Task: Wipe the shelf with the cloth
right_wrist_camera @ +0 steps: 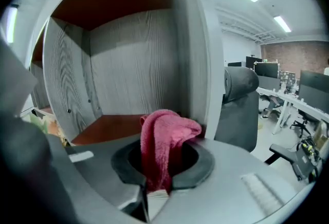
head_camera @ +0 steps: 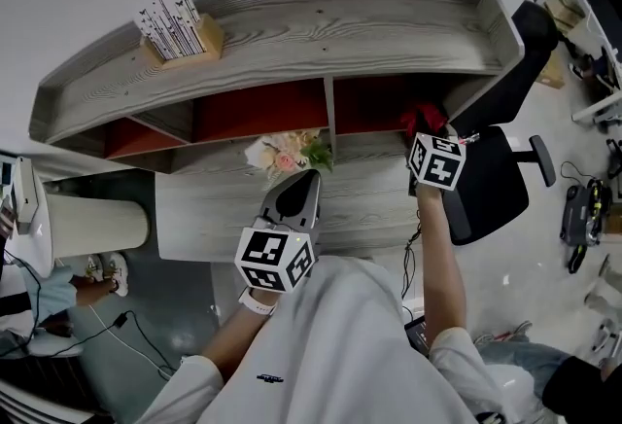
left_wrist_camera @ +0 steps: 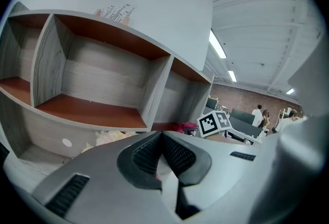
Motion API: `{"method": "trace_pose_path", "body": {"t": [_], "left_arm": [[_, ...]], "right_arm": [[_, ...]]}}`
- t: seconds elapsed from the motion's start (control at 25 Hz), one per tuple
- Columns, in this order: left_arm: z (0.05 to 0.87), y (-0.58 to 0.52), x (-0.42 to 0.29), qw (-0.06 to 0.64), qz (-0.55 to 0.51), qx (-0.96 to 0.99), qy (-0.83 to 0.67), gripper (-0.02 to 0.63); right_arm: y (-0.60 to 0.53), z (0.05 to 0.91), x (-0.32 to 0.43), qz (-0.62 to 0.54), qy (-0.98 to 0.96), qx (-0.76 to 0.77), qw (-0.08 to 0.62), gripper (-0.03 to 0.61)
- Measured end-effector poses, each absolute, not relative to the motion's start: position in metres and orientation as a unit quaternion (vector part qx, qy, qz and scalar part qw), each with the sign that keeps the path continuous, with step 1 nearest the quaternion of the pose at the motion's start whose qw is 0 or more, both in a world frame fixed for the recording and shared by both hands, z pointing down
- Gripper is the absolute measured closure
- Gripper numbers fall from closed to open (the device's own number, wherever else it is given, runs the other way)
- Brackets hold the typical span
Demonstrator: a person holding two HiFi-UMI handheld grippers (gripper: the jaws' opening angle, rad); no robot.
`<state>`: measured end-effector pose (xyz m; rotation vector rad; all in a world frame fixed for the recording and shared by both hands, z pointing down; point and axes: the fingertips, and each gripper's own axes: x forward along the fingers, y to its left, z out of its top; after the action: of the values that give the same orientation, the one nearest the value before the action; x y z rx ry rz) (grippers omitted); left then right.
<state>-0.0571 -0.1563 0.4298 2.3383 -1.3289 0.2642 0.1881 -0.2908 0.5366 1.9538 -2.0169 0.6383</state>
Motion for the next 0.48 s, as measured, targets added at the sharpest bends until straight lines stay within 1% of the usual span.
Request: {"method": "trace_pose_path", "body": {"t": [0.16, 0.36, 0.48], "left_arm": [[0.428, -0.154, -0.056, 0.215, 0.095, 0.848, -0.475, 0.607], [0.423, -0.155, -0.055, 0.212, 0.088, 0.852, -0.471, 0.607], [0.420, -0.156, -0.055, 0.211, 0.084, 0.852, -0.471, 0.607]], "right_arm": [[-0.293, 0.536, 0.189, 0.212, -0.664, 0.700, 0.153, 0.517], [-0.312, 0.534, 0.176, 0.196, -0.653, 0.692, 0.237, 0.517], [-0.328, 0.534, 0.177, 0.227, -0.649, 0.685, 0.241, 0.515]]}}
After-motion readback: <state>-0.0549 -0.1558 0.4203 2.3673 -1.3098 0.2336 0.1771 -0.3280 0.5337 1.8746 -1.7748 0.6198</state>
